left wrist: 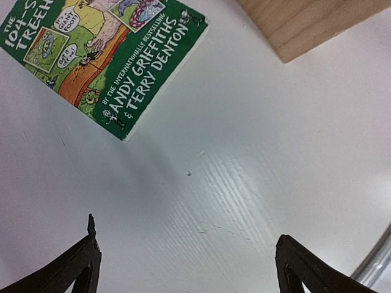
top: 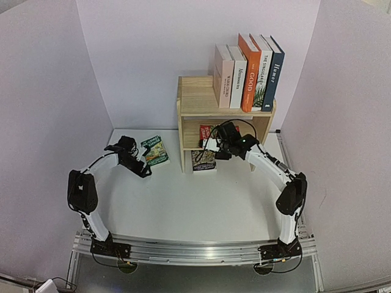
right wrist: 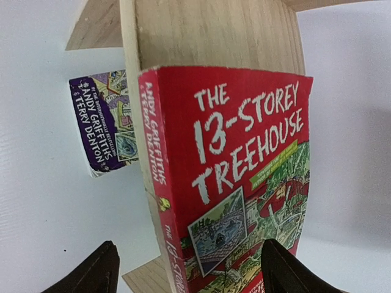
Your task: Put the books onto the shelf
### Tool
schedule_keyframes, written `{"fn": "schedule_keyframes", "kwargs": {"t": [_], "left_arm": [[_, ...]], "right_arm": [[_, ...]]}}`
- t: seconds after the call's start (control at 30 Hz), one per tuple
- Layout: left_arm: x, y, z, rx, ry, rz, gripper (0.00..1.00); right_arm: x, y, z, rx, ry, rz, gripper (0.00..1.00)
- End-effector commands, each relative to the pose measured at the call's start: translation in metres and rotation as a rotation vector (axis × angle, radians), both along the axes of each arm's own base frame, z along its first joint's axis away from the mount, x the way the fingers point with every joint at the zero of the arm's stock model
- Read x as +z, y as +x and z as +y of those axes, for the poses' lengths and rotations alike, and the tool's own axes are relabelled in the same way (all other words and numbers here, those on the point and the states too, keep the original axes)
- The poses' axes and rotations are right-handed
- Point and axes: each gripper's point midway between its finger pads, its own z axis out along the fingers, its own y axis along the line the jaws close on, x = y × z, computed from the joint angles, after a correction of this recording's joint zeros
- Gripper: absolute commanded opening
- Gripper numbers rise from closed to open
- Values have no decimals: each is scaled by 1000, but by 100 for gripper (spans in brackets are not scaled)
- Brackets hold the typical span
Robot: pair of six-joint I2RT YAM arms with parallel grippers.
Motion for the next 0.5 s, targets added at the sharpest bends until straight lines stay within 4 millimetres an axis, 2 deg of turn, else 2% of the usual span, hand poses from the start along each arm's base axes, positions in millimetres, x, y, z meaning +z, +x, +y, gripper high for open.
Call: {"fn": "schedule_keyframes", "kwargs": {"t": [0.0,0.13,0.27,0.4,0.47], "left_arm": [[-12,44,-5,-260,307,-274,100],[-37,77,-12,-400,509,-384,100],[-47,105,-22,-445,578,-471,100],[-56,118,-29,-438,570,-481,100],[-68,120,-30,-445,570,-465,100]], "right_arm": [[50,-20,8,-40,107,-74,79],[63,-37,14,-70,186,-72,84],[66,-54,18,-90,243,-60,87],[57,-74,23,-99,257,-33,87],[50,-82,25,-115,268,-15,87]]}}
